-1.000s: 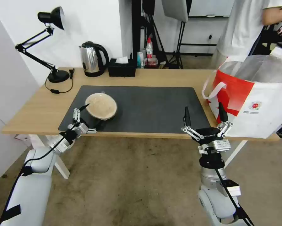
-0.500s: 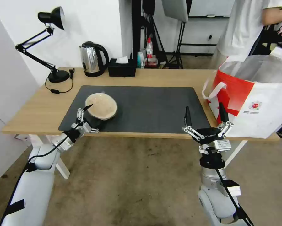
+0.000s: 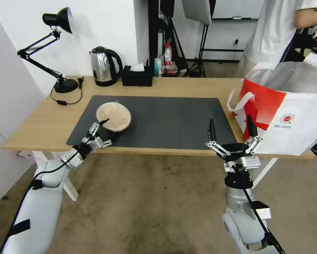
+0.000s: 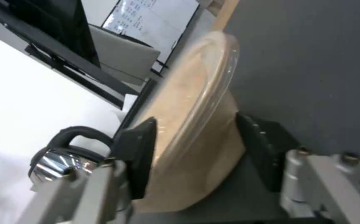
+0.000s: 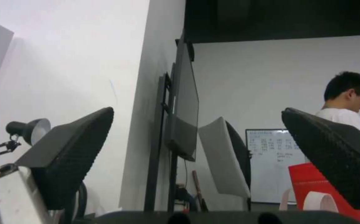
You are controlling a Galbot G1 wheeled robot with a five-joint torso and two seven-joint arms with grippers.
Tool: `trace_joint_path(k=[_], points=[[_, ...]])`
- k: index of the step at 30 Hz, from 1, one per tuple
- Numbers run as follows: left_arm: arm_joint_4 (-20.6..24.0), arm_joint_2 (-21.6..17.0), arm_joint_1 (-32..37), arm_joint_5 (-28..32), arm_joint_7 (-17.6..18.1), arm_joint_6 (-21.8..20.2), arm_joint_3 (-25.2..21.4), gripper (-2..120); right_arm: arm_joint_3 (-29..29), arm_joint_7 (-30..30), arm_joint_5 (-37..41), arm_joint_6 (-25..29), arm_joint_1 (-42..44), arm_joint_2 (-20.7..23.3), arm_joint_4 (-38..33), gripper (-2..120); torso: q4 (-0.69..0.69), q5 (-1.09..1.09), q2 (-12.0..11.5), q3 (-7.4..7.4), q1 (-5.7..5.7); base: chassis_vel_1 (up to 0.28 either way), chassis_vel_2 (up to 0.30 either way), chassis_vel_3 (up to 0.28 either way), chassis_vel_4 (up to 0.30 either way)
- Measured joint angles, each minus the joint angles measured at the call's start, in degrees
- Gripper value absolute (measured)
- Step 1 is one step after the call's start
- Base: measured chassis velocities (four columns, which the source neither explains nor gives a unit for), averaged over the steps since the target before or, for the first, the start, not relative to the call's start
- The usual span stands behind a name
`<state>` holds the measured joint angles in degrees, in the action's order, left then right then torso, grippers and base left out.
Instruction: Pick up the trash from the table and place it into the takeout bag.
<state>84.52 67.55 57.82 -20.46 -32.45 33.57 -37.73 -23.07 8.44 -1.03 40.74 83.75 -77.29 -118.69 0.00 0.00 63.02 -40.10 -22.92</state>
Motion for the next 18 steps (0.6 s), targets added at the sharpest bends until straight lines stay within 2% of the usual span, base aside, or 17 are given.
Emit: trace_joint_path(k=[1, 5, 6, 14, 17, 18], points=[[0.0, 0.0, 0.0, 0.0, 0.0, 0.0, 0.0, 50, 0.0, 0.0, 0.0, 0.0, 0.0, 0.0, 0.0, 100, 0.00, 0.00, 0.0, 0.00, 0.00, 0.000, 0.000, 0.000, 0.000], [-0.9, 0.0, -0.5, -1.0, 0.0, 0.2, 0.6, 30, 0.0, 0.0, 0.1, 0.0, 0.0, 0.0, 0.1, 100, 0.00, 0.00, 0.0, 0.00, 0.00, 0.000, 0.000, 0.000, 0.000], [-0.9, 0.0, -0.5, -1.0, 0.0, 0.2, 0.6, 30, 0.0, 0.0, 0.1, 0.0, 0.0, 0.0, 0.1, 100, 0.00, 0.00, 0.0, 0.00, 0.00, 0.000, 0.000, 0.000, 0.000], [-1.0, 0.0, -0.6, -1.2, 0.0, 0.2, 0.7, 1, 0.0, 0.0, 0.2, 0.0, 0.0, 0.0, 0.1, 100, 0.00, 0.01, 0.0, 0.01, 0.00, 0.000, 0.000, 0.000, 0.000], [-1.3, -0.4, -0.9, -1.5, 0.0, 0.4, 1.0, 0, 0.0, 0.0, 0.2, 0.0, 0.0, -0.1, 0.2, 100, 0.02, -0.02, 0.0, 0.01, 0.00, 0.000, 0.000, 0.000, 0.000], [-1.6, -1.1, -1.3, -1.9, -0.1, 0.5, 1.5, 0, 0.0, 0.0, 0.3, 0.0, -0.2, -0.1, 0.2, 100, -0.02, 0.03, 0.0, 0.01, 0.01, 0.000, 0.000, 0.000, 0.000]])
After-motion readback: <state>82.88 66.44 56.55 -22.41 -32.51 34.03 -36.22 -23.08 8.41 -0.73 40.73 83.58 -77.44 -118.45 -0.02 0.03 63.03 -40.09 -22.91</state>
